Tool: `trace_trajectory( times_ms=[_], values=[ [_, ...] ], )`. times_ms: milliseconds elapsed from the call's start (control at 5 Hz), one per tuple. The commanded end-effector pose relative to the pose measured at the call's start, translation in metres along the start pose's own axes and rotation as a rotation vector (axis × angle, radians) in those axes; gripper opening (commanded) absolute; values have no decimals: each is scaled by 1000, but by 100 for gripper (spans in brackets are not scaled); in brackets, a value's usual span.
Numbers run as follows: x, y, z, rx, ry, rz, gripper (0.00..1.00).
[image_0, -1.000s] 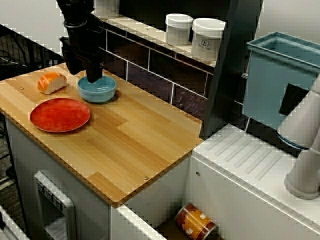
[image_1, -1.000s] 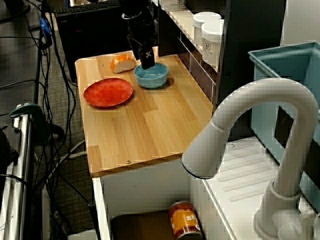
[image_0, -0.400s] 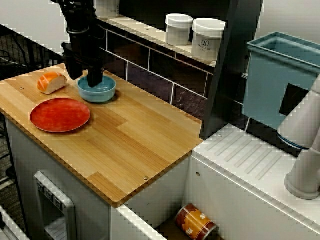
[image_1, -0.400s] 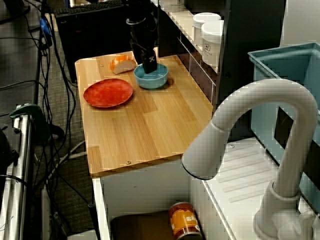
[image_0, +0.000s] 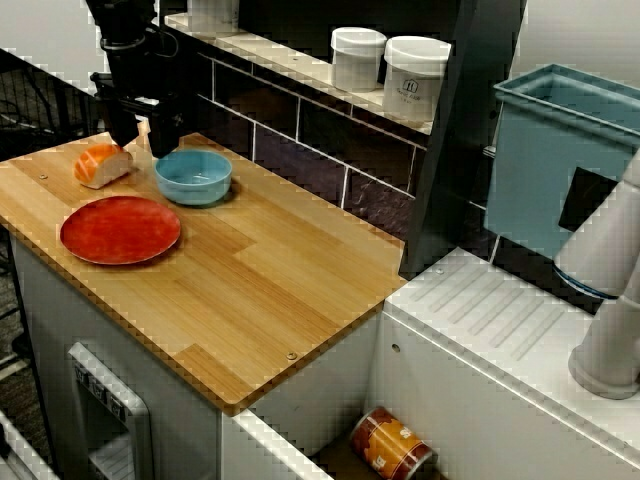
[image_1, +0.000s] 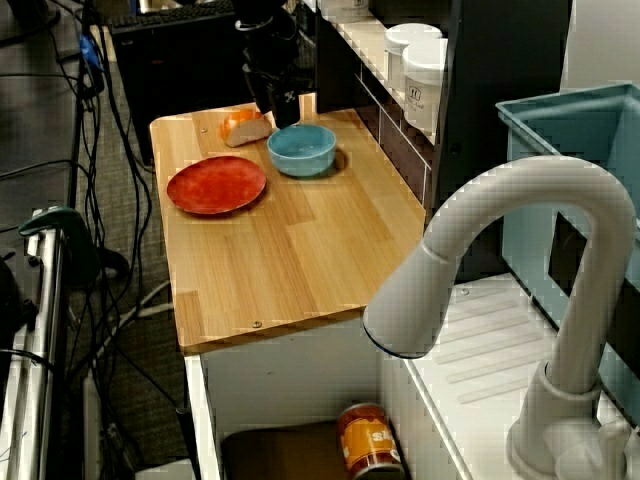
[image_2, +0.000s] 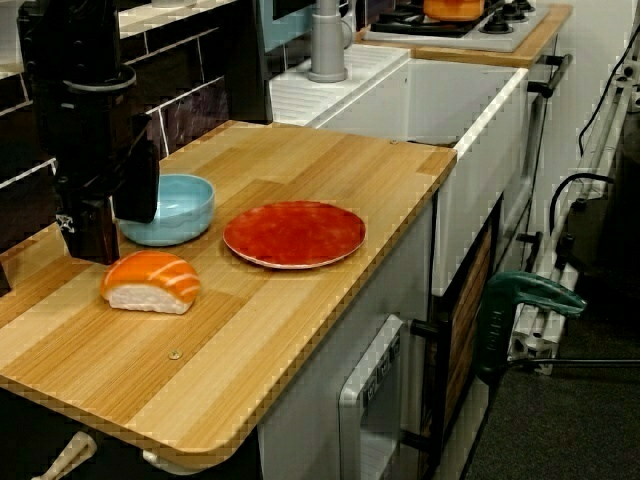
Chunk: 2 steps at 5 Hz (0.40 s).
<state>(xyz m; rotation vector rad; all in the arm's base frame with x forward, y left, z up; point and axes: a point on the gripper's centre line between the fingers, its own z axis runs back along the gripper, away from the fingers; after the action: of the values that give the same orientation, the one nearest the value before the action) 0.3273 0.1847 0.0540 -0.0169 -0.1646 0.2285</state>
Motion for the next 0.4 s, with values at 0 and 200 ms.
trace_trajectory(
  times_ms=[0,200],
  values=[
    [2,10,24,16,-10,-4,100],
    [-5,13,29,-9,24,-9,100]
  ],
)
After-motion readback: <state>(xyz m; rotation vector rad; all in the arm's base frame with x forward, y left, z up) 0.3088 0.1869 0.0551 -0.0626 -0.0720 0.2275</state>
